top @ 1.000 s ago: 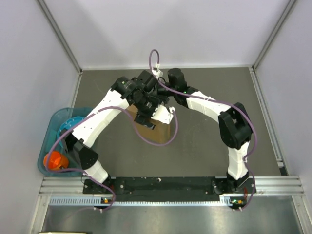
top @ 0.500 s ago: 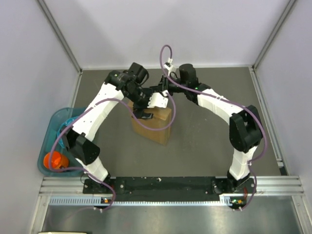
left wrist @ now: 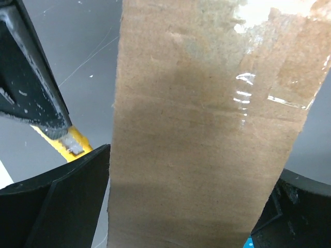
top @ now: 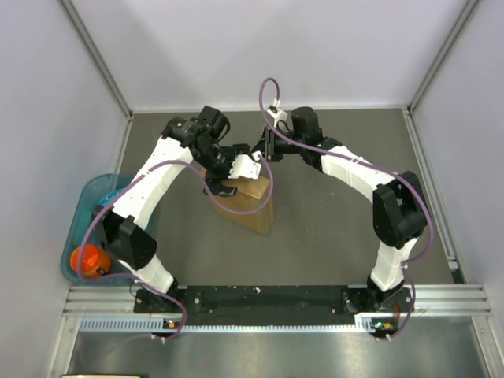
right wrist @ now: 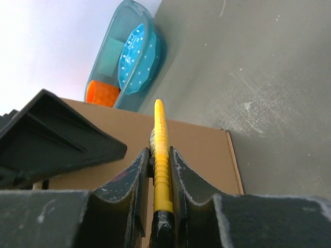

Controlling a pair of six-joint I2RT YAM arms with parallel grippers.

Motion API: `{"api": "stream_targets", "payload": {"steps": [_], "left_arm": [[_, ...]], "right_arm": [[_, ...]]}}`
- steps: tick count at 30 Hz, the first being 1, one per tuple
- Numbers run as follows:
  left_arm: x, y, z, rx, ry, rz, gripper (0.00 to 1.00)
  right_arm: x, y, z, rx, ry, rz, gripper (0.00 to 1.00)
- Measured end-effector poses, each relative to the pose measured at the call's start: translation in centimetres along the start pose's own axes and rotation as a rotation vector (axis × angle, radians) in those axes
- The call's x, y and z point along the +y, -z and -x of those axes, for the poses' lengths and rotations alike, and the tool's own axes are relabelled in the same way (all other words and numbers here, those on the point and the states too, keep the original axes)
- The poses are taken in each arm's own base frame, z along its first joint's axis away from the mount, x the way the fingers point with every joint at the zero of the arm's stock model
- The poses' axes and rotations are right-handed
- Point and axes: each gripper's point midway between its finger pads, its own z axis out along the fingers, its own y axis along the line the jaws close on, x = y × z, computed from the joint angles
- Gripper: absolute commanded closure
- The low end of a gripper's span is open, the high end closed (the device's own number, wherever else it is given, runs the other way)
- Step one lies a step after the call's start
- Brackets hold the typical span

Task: Unpack the express box
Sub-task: Adjust the express box at the center of the board.

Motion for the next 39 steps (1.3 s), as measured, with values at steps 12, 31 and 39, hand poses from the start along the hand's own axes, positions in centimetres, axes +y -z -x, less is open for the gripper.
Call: {"api": "stream_targets", "payload": {"steps": [12, 31, 39], "left_arm": [[0.2, 0.2, -0.4, -0.032, 0.053, 0.004, 0.07], [-2.1, -0.7, 2.5, -0.224, 0.294, -0.093, 0.01], [-0.3, -0.4, 0.9, -0.095, 0.089, -0.026, 0.02]], "right_arm": [[0.1, 1.6, 0.0, -0.015, 0.002, -0.012, 1.0], [2.4, 6.1, 2.6, -0.117, 0.049, -0.009, 1.0], [2.1, 6.1, 2.6, -0.12, 0.044, -0.02, 1.0]]}}
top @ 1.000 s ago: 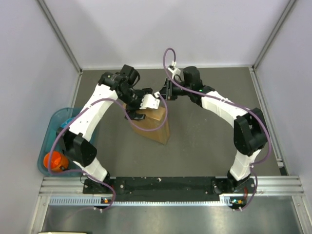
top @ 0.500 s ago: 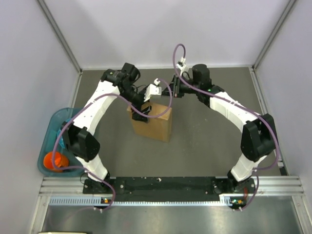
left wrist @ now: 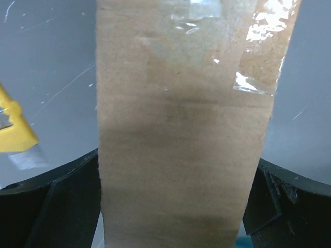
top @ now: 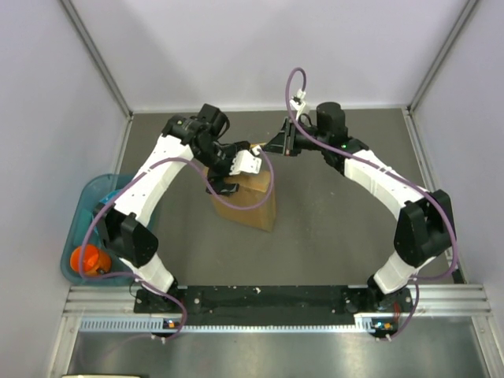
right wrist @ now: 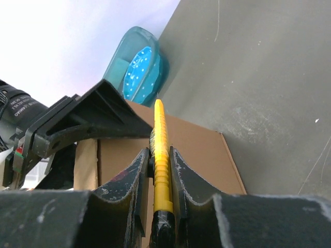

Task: Unpack the express box
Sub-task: Adjust the express box at the center of the board.

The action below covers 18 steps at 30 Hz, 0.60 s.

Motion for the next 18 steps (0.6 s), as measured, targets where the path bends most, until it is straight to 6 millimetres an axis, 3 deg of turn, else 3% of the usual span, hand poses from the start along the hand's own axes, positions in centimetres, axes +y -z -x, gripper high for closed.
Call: {"api": "stream_targets", "payload": {"steps": [7, 18], "left_arm": [[1.7, 0.6, -1.7, 0.173, -0.169, 0.044, 0.05], [2.2, 1.3, -3.0, 0.271, -0.263, 0.041, 0.01]], "right_arm": [[-0.6, 0.1, -0.3, 0.003, -0.01, -0.014, 1.0], [-1.0, 0.1, -0.8, 0.013, -0.023, -0.023, 1.0]]}}
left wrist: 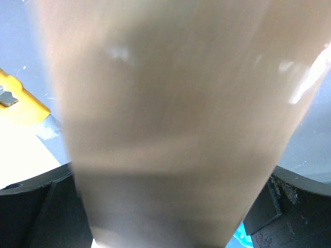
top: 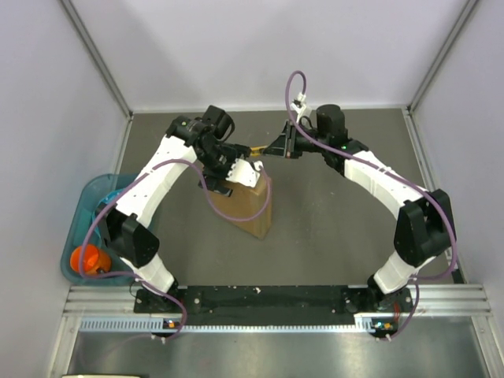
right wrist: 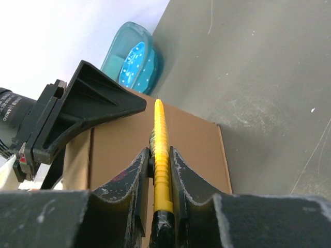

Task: Unpack the express box
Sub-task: Adjust the express box at the center of the board.

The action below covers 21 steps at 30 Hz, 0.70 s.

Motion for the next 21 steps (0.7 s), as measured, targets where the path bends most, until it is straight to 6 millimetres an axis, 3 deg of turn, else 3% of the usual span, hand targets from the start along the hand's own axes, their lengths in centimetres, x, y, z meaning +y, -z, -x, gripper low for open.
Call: {"api": "stream_targets", "payload": {"steps": [7, 13, 21], "left_arm": [[0.2, 0.1, 0.3, -0.008, -0.06, 0.004, 0.01], [0.4, 0.6, 0.9, 0.003, -0.132, 0.017, 0.11], [-0.1, 0.3, 2.2, 0.034, -0.138, 0.007, 0.14]], "right_arm": [[-0.3, 0.1, -0.1, 0.001, -0.006, -0.007, 1.0], [0.0, 0.3, 0.0, -0.003, -0.002, -0.004, 1.0], [0.1, 0.6, -0.3, -0.002, -0.003, -0.005, 1.0]]}}
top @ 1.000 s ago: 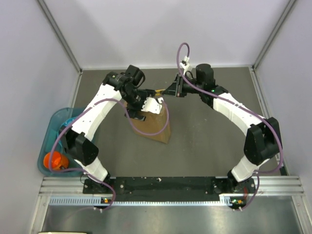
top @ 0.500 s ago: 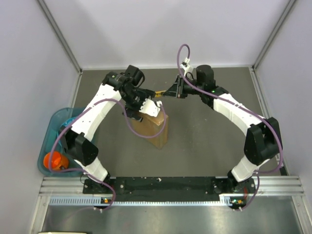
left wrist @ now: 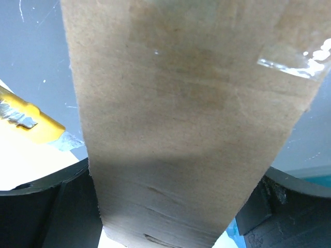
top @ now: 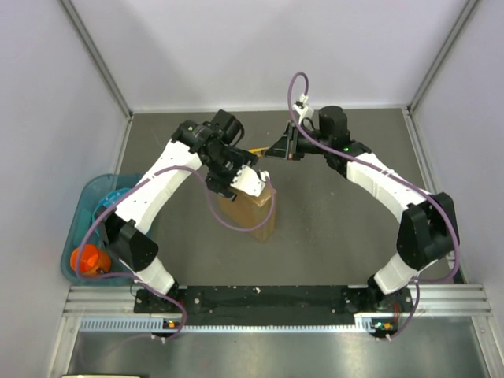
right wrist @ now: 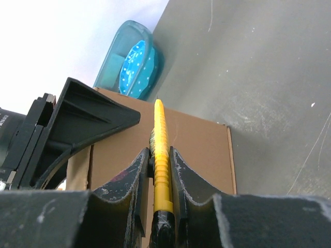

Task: Unpack the express box
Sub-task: Adjust the express box at the center of the board.

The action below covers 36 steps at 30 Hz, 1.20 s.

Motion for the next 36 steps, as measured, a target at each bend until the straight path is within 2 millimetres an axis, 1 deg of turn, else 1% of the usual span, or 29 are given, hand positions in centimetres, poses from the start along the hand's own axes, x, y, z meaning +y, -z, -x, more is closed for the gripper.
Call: {"api": "stream_targets", "payload": {"steps": [2, 7, 9, 11, 14, 19, 22, 23, 24, 25, 27, 31, 32, 34, 35, 36], "left_arm": [[-0.2, -0.1, 0.3, 0.001, 0.03, -0.003, 0.16], [-0.8, -0.1, 0.5, 0.006, 0.174, -0.003, 0.18], [-1.2, -0.1, 0.5, 0.005, 0.251, -0.005, 0.22], [-1.5, -0.2, 0.7, 0.003, 0.329, -0.006, 0.24], [-2.1, -0.2, 1.1, -0.011, 0.456, -0.011, 0.24], [-2.5, -0.3, 1.8, -0.048, 0.645, -0.023, 0.26], [-2.6, -0.5, 1.9, -0.084, 0.767, -0.043, 0.33], [-2.7, -0.6, 1.9, -0.091, 0.796, -0.048, 0.4], [-2.6, -0.7, 1.9, -0.098, 0.824, -0.053, 0.44], [-2.5, -0.7, 1.9, -0.104, 0.849, -0.052, 0.47], [-2.1, -0.9, 1.8, -0.109, 0.891, -0.048, 0.53], [-1.6, -1.0, 1.8, -0.125, 0.95, -0.05, 0.54], [-1.6, -1.0, 1.7, -0.128, 0.961, -0.05, 0.54], [-1.5, -1.0, 1.6, -0.13, 0.976, -0.047, 0.55], [-1.5, -1.1, 1.6, -0.132, 0.982, -0.046, 0.56], [-1.5, -1.1, 1.5, -0.135, 0.987, -0.045, 0.57]], "right_arm": [[0.0, 0.1, -0.1, 0.001, -0.001, -0.001, 1.0], [-0.2, 0.5, -0.4, 0.006, 0.001, -0.023, 1.0], [-0.4, 0.7, -0.5, 0.004, 0.007, -0.041, 1.0], [-0.7, 0.9, -0.5, 0.003, 0.015, -0.062, 1.0], [-1.5, 1.1, -0.6, 0.001, 0.029, -0.112, 1.0], [-3.7, 1.8, -0.3, -0.014, 0.062, -0.245, 1.0], [-4.6, 2.8, 0.6, -0.048, 0.112, -0.332, 1.0], [-4.9, 3.4, 1.0, -0.064, 0.134, -0.367, 1.0], [-4.9, 4.1, 1.5, -0.086, 0.164, -0.399, 1.0], [-4.7, 4.9, 2.1, -0.11, 0.191, -0.426, 1.0], [-4.0, 7.0, 3.3, -0.177, 0.264, -0.484, 1.0], [-1.0, 11.6, 5.2, -0.333, 0.404, -0.557, 1.0], [-0.2, 12.6, 5.3, -0.366, 0.436, -0.567, 1.0], [1.2, 13.8, 4.9, -0.409, 0.491, -0.576, 1.0], [2.0, 14.2, 4.4, -0.429, 0.519, -0.57, 1.0], [2.3, 14.6, 3.7, -0.438, 0.538, -0.569, 1.0]]}}
